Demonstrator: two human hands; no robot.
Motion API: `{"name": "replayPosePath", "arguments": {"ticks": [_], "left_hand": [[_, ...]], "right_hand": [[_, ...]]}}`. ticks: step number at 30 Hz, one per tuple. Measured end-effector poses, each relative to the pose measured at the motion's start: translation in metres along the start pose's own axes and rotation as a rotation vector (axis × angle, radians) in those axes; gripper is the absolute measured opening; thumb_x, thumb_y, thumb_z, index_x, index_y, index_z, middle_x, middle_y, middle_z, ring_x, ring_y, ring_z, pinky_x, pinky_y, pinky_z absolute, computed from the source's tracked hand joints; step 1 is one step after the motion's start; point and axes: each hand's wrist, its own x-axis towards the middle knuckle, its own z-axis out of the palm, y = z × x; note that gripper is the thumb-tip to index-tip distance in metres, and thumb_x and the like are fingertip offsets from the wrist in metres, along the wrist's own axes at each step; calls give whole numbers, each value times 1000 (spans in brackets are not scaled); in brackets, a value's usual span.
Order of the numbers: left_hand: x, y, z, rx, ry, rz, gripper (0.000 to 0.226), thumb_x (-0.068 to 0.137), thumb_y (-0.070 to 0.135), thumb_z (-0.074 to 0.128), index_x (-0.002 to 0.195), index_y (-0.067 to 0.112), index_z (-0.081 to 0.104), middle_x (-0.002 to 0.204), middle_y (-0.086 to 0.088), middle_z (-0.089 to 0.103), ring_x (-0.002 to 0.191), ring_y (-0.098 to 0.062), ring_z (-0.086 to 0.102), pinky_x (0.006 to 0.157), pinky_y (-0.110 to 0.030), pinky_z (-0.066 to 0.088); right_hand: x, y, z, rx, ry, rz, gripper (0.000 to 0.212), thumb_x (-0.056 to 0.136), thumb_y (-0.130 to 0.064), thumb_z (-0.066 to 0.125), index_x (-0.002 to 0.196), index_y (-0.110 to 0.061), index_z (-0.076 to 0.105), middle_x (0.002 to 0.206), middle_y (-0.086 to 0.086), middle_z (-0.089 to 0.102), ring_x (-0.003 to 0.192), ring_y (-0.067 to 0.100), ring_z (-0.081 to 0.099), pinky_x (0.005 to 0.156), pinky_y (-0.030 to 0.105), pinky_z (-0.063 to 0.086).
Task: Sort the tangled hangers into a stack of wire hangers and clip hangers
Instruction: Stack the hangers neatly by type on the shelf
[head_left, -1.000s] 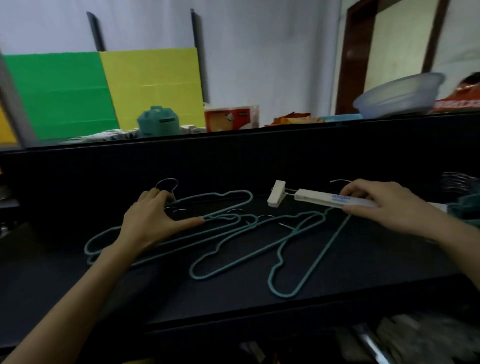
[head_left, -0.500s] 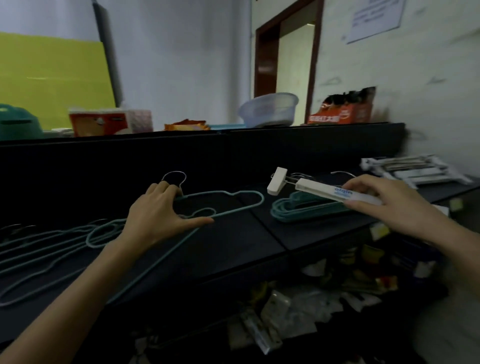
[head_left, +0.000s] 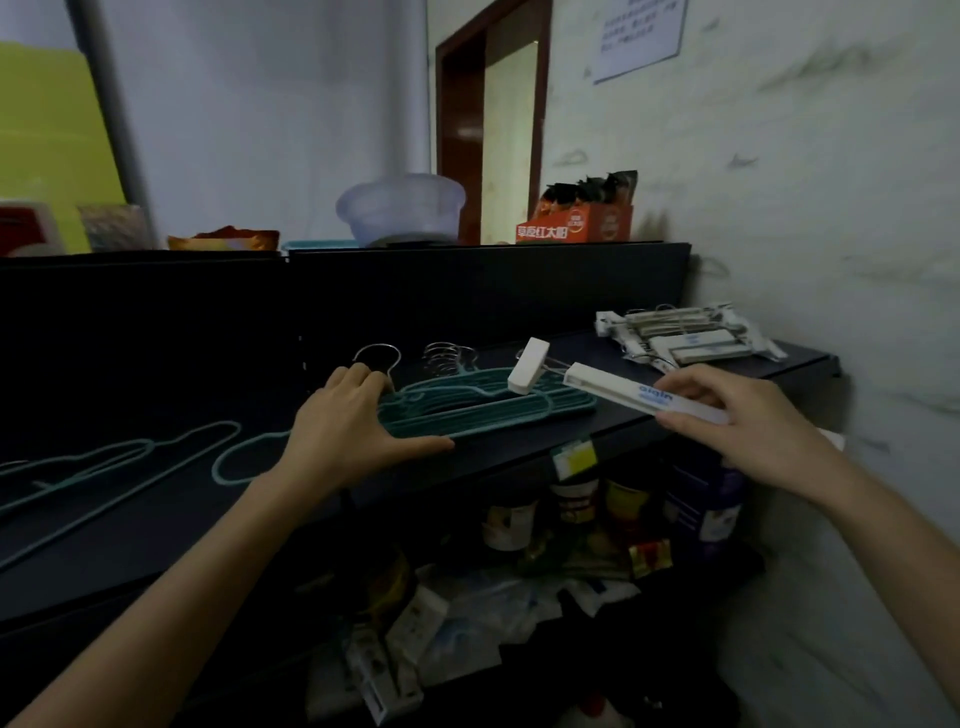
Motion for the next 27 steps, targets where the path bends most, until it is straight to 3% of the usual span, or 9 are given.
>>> {"name": "replayPosePath", "arguments": {"ticks": [10,16,19,21,24,27], "left_hand": [[66,56,53,89,-10,-11,102,46,90,36,109,12,54,105,-2,52,102,-20,47,83,-33,46],[97,65,80,156,-47,-82,118,42,94,25,122,12,50,115,-3,51,109,-21,46,89,-33,45],[109,68,87,151,-65,-92,135,30,101,2,120,14,51,115,-2,51,109,-20,47,88,-32,46],[107,65,83,160,-94,-82,138,25,101,-3,122,16,49,118,0,49,111,-18,46,90,-31,45],[110,66,82,195,-106,-61,134,28,100,-4,122,19,47,119,3,48,111,-16,46,92,-29,43],[116,75,76,216,-121,-79,134,35,96,-13,126,19,46,122,1,47,112,-17,44,94,-30,40]], "right_hand": [[38,70,-17,-13,17,20,22,83,-28,65,104,-31,59,104,-5,61,97,12,56,81,29,42],[83,103,-22,-24,-25,-30,21,83,-31,64,103,-34,57,105,-4,62,99,14,57,86,34,47],[109,122,-27,-38,-52,-68,25,84,-30,65,108,-28,60,105,-6,62,99,11,57,85,31,46],[119,128,-25,-53,-54,-97,27,84,-30,64,110,-28,60,105,-9,61,98,8,56,82,26,46],[135,143,-22,-37,-70,-138,24,84,-31,64,106,-35,57,101,-14,61,88,-2,54,73,14,40],[150,159,-18,-32,-89,-159,25,84,-30,64,108,-33,57,100,-16,60,85,-7,53,71,11,38]]}}
